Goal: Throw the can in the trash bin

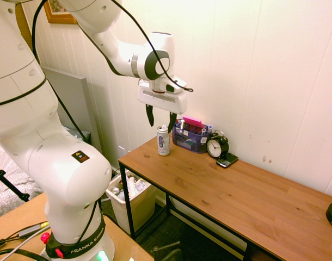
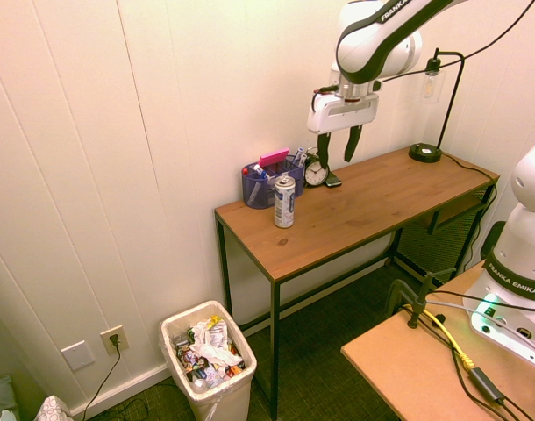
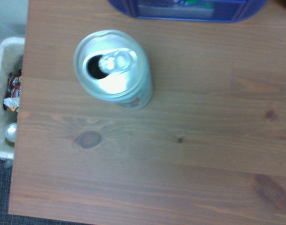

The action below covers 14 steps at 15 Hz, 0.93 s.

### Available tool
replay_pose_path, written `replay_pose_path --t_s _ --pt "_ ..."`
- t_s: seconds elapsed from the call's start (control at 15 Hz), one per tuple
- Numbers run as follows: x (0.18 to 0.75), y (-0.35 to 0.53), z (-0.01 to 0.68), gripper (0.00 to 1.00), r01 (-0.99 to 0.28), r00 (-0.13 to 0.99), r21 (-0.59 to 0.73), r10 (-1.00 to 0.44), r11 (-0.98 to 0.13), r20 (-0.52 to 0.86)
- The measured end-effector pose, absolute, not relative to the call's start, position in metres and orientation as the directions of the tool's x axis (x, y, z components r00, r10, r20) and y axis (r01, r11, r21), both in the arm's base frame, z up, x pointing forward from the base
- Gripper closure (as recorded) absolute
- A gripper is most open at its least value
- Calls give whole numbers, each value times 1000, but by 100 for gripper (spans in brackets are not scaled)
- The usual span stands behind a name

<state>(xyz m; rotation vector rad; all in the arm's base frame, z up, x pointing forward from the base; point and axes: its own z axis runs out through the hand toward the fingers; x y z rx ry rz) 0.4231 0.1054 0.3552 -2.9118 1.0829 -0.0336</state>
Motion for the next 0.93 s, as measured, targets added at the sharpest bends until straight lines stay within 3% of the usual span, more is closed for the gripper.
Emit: replay_pose_path --t_s 0.8,0.87,0.93 --pt "531 180 285 0 -676 735 47 -678 -735 -24" --pt "537 183 282 100 -683 728 60 -685 -728 -14" --pt "540 185 280 100 -687 725 70 -689 -724 -14"
